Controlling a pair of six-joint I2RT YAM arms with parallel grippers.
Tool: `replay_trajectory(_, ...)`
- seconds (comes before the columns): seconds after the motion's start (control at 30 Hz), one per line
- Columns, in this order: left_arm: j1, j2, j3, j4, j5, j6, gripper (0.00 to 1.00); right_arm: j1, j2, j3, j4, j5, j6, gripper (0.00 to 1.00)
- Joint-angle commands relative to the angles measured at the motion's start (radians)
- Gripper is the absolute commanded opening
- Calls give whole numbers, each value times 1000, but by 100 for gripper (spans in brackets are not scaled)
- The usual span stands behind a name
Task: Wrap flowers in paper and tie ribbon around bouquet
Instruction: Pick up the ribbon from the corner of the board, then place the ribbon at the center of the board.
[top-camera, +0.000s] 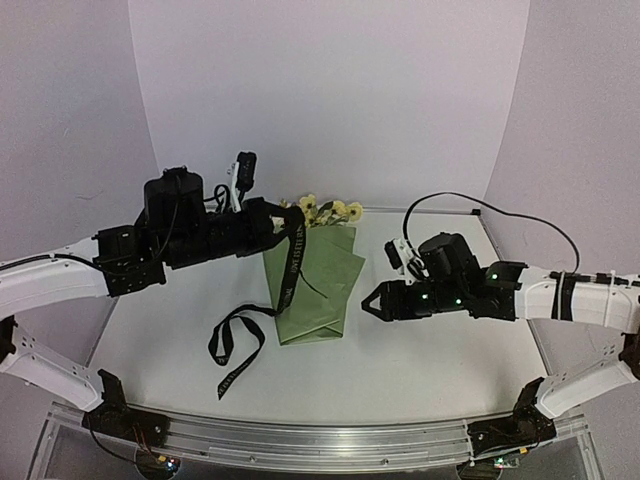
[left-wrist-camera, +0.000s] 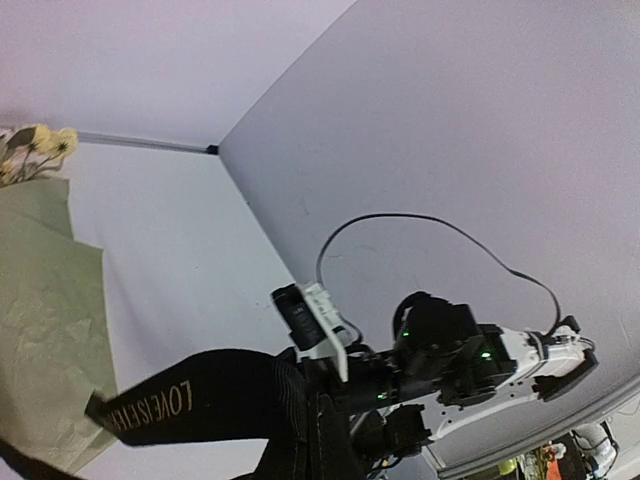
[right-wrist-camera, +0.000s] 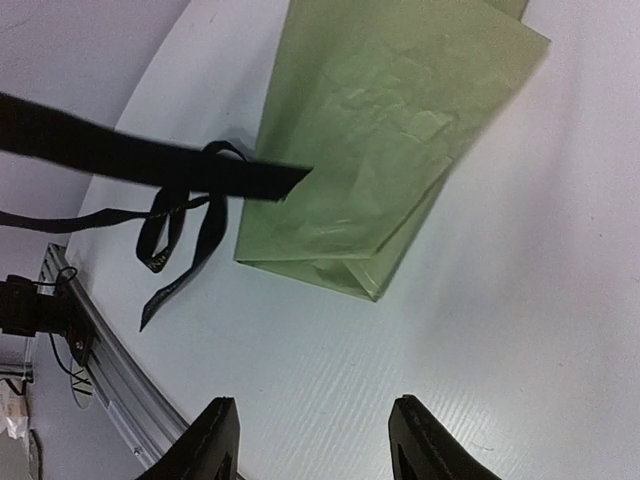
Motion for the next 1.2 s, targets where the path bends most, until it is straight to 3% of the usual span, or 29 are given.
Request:
replay_trajectory(0.0, -6, 8, 143, 65, 110, 106, 1, 13, 50, 53, 132, -35, -26, 54)
replay_trajectory(0.33, -6, 134, 264, 51, 480, 157, 4, 26, -15, 31, 195, -4, -134, 54)
replay_trajectory(0.43, -6, 226, 325, 44, 654, 155, 6, 25, -132, -33, 89, 156, -214, 56)
replay_trajectory(0.6, -15, 425, 439, 54, 828, 143, 11, 24, -326, -46, -282, 629, -281, 58)
replay_trajectory(0.73, -17, 674, 656, -171, 873, 190, 17, -13, -412, -54, -512, 801, -220, 63)
replay_trajectory(0.77, -20, 729, 686, -214, 852, 201, 22, -29, -428, -59, -567, 821, -188, 64)
replay_trajectory(0.83, -24, 781, 725, -285, 779, 225, 47, -64, -460, -96, -615, 818, -138, 72)
replay_trajectory(0.97, -24, 717, 669, -371, 533, 276, 77, -119, -516, -170, -644, 720, -34, 89)
replay_trajectory(1.07, -23, 614, 558, -403, 321, 292, 86, -124, -509, -176, -641, 669, -17, 98)
replay_trajectory(1.17, -23, 507, 408, -437, 124, 251, 89, -124, -471, -161, -639, 622, -10, 98)
